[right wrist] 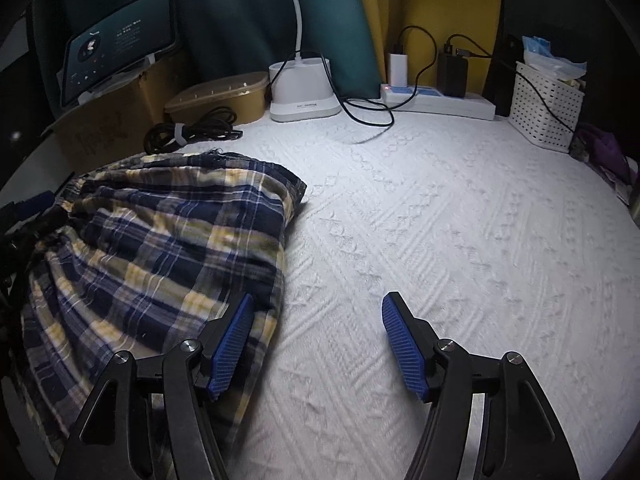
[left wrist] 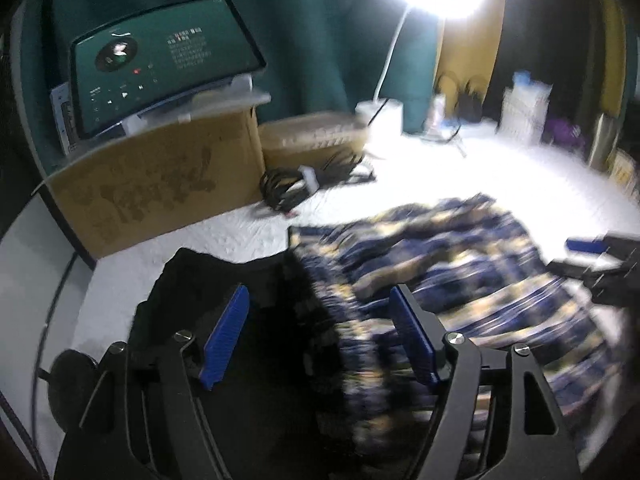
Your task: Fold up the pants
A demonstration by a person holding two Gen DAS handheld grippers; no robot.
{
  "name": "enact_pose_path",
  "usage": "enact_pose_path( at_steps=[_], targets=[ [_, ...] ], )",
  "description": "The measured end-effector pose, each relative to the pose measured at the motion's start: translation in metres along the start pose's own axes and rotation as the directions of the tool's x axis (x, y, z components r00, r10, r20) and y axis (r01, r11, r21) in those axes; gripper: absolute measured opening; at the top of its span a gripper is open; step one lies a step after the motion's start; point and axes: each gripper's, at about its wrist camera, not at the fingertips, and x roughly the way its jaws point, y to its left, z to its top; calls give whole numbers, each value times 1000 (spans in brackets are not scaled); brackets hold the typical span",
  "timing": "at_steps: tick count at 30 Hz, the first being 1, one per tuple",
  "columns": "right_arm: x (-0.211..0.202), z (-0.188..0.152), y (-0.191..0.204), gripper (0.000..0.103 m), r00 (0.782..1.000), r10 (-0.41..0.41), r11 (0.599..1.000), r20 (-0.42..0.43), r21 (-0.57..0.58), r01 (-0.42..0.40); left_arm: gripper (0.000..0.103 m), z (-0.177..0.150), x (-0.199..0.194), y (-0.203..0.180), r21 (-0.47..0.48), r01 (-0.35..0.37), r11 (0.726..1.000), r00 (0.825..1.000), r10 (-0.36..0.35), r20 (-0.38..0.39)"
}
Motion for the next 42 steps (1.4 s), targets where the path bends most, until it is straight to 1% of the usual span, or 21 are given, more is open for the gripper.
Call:
enact_pose_path(
  at_steps=[2, 3, 5, 11, 16, 23, 27, 31, 38, 42],
  targets=[
    [-5, -4, 1, 69, 1000, 6, 1000, 2, 0, -6, 74, -1, -8, -2, -3, 13, 1000, 1000, -13, 15],
    [-7, -6, 2, 69, 1000, 10, 1000, 0, 0, -10, 74, -3, -10, -5, 12, 7, 1000, 1000, -7, 17],
    [-9, -10, 2, 69, 1000, 16, 1000, -8, 1, -16, 74, -7, -12, -10, 39, -3, 999, 1000, 3, 10],
    [-18, -20, 6, 69, 999, 34, 999, -11, -7, -34, 74, -19, -16, -20, 61, 25, 998, 1000, -25, -7],
    [-16, -30, 8, 69, 998, 34, 999, -43, -16, -35, 74, -35, -1, -21, 50, 12, 999, 998, -9, -58],
    [-21, -39, 12, 69, 999, 32, 999, -44, -27, -33, 77, -44, 5, -10, 14, 14, 1000, 996, -12, -85],
    [-27, -45, 12, 69, 999, 30, 999, -42, -25, -31, 78, -45, 2, -12, 25, -3, 1000, 997, 5, -78],
    [-33, -52, 10, 69, 999, 23, 1000, -41, -17, -23, 78, -44, -3, -11, 14, -10, 1000, 997, 11, -75],
    [-49, -67, 6, 69, 999, 7, 1000, -32, -3, -7, 78, -46, -22, -13, 15, -21, 1000, 999, 22, -43],
    [-59, -75, 6, 69, 1000, -1, 1000, -22, 3, 1, 78, -46, -32, -16, 13, -14, 1000, 1000, 14, -21]
  ],
)
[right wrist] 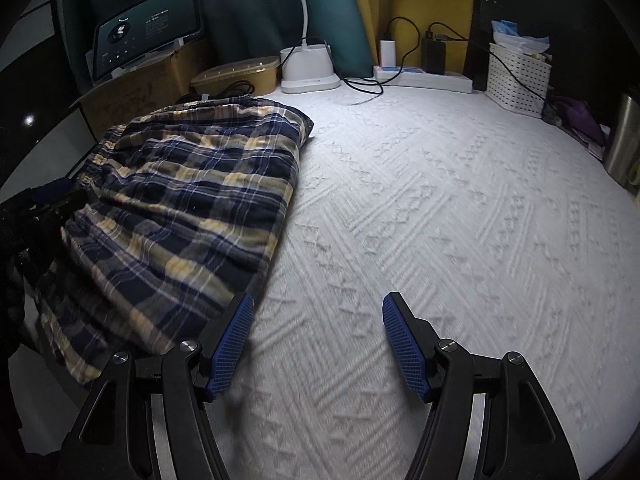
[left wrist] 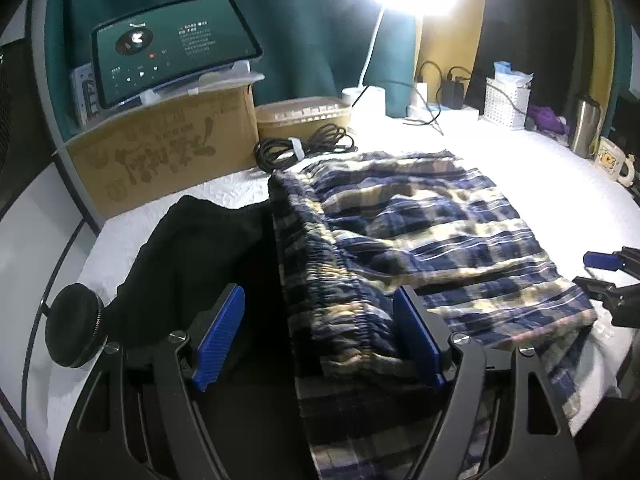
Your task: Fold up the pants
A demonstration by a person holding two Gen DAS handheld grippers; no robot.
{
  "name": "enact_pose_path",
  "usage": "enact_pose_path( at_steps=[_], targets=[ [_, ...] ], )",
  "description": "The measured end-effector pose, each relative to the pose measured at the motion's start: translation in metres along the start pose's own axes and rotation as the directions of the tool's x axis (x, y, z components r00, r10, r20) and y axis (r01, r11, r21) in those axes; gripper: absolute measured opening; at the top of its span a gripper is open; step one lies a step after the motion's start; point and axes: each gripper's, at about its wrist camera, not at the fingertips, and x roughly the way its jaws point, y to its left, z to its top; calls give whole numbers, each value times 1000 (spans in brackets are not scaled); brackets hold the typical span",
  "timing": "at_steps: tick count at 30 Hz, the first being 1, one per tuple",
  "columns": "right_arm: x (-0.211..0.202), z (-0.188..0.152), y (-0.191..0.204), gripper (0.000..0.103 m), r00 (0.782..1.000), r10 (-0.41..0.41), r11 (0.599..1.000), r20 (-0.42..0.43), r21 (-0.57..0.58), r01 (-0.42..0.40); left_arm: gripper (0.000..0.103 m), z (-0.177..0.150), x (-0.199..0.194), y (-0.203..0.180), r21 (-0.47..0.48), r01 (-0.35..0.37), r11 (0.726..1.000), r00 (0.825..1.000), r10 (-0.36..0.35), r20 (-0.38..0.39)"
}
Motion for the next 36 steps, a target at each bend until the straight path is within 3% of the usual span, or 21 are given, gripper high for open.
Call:
enact_pose_path(
  at_steps=[17, 27, 36],
  targets=[
    [-49, -28, -23, 69, 996, -56, 997, 69, 63, 51, 78, 3, -38, -38, 17, 55, 998, 994, -57, 94],
    [-76, -46, -47, 69, 991, -90, 990, 101, 122, 78, 78, 6, -47, -81, 45, 109, 993, 989, -113, 100],
    [-98, -62, -74, 69, 983, -132, 976, 131, 190, 105, 78, 13, -58, -137, 111, 226, 968, 968, -236, 87]
  ],
)
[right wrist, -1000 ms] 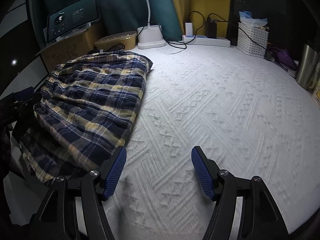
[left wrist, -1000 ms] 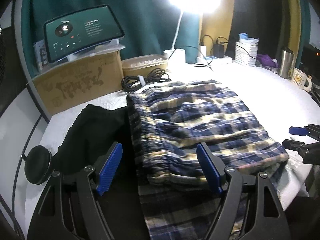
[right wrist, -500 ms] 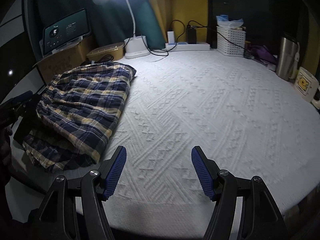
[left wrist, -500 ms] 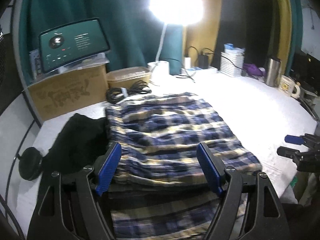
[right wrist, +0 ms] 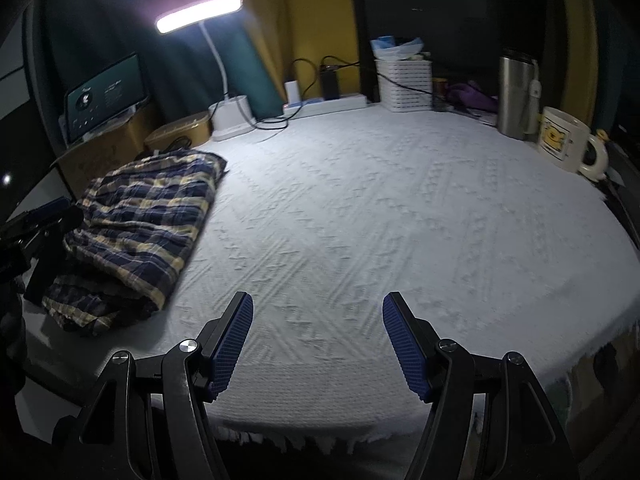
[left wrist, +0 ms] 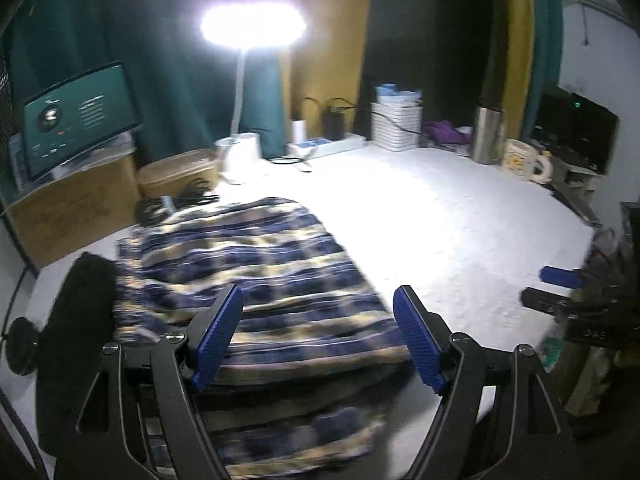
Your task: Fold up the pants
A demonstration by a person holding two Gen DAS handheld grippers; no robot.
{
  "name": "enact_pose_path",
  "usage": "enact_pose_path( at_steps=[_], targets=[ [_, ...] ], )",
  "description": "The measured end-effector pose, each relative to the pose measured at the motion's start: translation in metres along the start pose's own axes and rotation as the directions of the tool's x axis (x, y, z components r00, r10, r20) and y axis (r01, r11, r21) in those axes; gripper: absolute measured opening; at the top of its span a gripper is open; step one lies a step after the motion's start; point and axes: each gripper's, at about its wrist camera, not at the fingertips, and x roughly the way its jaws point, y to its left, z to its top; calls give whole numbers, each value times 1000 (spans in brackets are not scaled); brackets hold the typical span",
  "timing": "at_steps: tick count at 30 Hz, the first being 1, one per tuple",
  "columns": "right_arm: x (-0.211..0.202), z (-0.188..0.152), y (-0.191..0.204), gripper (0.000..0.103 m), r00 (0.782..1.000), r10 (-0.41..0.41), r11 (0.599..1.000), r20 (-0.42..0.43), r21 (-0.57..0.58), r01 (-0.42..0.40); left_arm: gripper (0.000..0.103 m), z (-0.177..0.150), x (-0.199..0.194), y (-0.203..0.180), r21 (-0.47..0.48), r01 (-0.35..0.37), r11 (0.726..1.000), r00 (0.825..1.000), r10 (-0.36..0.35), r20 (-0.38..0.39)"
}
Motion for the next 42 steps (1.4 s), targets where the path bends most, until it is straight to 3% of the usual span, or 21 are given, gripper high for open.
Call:
enact_pose_path(
  at_steps=[14, 22, 26, 32, 38, 42],
  targets=[
    [-37, 3, -29, 69, 994, -62, 998, 85, 38, 59, 78, 19, -11, -51, 102, 58, 993, 997, -63, 47],
    [-62, 10, -34, 70, 985, -89, 995, 145, 47, 84, 78, 32, -35, -62, 127, 35, 991, 993, -49, 108],
    [-74, 12, -34, 78, 981, -97, 995, 170, 52, 89, 78, 38, -50, -65, 132, 27, 991, 989, -46, 143],
    [-94, 17, -28, 79, 972, -108, 994, 209, 37, 103, 78, 45, -65, -65, 123, 16, 992, 984, -38, 175],
    [-114, 23, -23, 80, 960, -121, 993, 253, 26, 118, 93, 49, -79, -58, 94, 2, 996, 978, -22, 209],
    [-128, 26, -17, 81, 952, -126, 992, 278, 16, 126, 94, 51, -89, -53, 79, -5, 997, 970, -15, 241]
  ],
)
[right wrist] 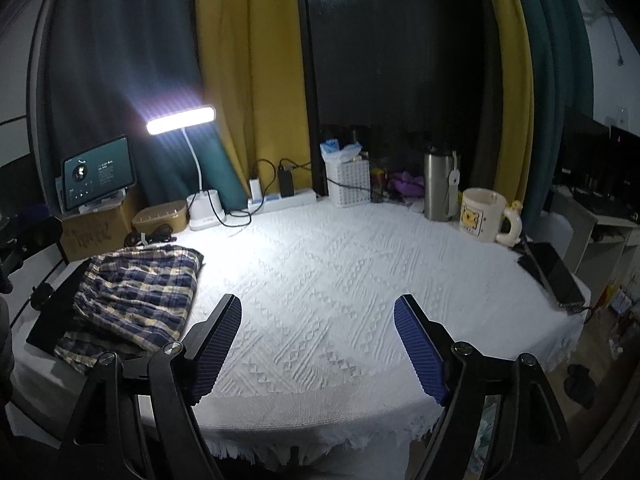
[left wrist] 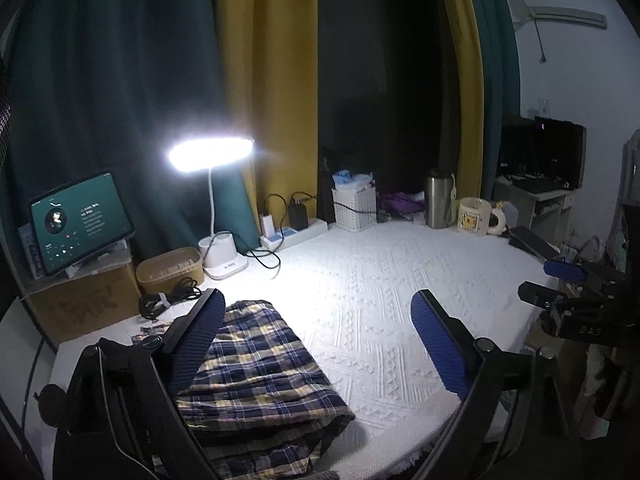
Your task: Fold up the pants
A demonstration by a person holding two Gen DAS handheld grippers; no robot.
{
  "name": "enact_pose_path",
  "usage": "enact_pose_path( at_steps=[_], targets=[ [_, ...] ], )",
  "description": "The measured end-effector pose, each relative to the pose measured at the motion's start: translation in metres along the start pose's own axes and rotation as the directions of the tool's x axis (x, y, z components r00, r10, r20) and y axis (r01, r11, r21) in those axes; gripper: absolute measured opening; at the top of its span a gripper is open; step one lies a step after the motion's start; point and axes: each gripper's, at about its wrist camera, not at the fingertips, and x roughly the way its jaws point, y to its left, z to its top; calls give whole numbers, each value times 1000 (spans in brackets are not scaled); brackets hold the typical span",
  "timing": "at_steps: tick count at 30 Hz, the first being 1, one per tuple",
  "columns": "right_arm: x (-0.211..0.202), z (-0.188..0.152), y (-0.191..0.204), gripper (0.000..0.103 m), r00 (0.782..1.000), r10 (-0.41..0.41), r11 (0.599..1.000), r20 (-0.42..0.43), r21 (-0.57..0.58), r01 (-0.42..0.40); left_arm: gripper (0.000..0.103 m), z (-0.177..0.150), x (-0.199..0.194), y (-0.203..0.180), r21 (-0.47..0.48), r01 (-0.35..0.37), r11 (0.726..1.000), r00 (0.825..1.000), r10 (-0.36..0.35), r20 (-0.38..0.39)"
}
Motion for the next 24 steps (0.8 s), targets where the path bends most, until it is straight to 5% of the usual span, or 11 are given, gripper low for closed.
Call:
enact_pose_path(
  at_steps=[24],
  targets=[
    [-49, 39, 28, 88, 995, 1, 996, 98, -92, 8, 102, 9, -32, 39, -144, -89, 986, 990, 104, 97]
  ],
)
